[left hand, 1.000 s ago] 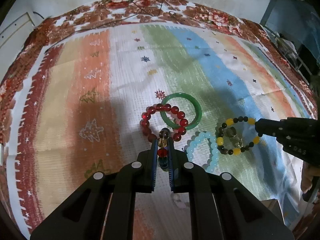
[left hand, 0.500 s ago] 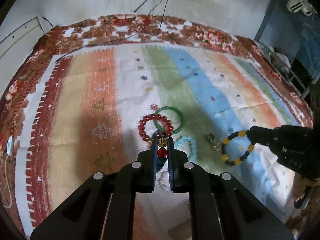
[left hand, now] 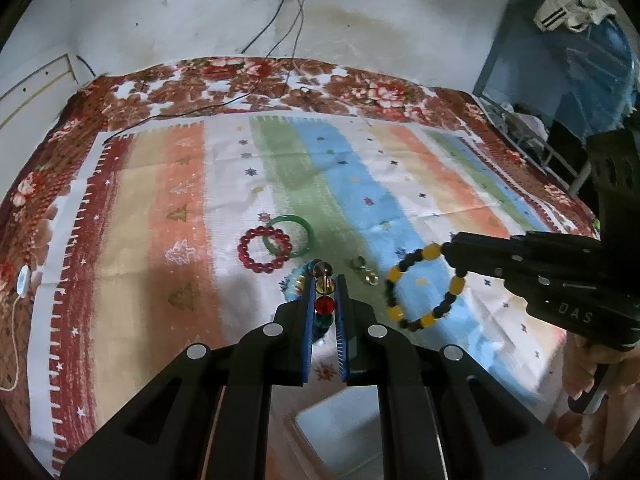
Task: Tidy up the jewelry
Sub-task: 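Lift both held bracelets and carry them toward the silver tin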
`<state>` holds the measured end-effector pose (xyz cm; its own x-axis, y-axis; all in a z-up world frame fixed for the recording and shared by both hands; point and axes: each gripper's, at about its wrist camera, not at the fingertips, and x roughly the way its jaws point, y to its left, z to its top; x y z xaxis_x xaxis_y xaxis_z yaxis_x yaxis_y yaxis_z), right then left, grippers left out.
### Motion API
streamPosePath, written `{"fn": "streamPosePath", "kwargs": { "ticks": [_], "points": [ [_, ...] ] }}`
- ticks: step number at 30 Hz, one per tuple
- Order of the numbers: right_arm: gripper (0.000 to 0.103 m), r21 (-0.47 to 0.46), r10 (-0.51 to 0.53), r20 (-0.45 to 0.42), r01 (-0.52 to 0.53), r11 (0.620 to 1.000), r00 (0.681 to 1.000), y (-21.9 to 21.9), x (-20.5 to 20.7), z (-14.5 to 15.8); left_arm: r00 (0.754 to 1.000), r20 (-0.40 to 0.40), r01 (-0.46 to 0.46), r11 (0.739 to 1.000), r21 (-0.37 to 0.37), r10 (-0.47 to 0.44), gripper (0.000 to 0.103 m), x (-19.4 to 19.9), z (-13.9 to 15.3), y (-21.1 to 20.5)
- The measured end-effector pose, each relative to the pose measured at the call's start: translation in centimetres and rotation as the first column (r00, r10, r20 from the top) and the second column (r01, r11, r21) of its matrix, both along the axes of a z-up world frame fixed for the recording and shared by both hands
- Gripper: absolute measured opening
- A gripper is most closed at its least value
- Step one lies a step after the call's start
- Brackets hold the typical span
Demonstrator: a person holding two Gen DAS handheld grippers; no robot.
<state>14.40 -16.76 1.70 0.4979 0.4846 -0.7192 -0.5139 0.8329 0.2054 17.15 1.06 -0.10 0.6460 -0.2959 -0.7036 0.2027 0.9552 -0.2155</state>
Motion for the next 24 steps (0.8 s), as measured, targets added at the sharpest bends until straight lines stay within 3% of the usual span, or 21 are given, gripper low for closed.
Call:
{"fn": "streamPosePath", "kwargs": {
  "ticks": [13, 24],
  "points": [
    [0.011, 0.053, 0.066, 0.012, -0.067, 0.996, 0.998, 0.0, -4.6, 1.3, 0.999, 0.015, 0.040, 0.999, -0.035, -0.039, 0.009, -4.2, 0.2, -1.2],
    [0.011, 0.046, 0.103, -0.040, -0.101, 0.994, 0.994, 0.3, -7.4, -0.8, 0.997, -0.020, 0.077, 0.997, -0.028, -0.078, 0.009, -6.8, -1.4, -2.5]
  ]
}}
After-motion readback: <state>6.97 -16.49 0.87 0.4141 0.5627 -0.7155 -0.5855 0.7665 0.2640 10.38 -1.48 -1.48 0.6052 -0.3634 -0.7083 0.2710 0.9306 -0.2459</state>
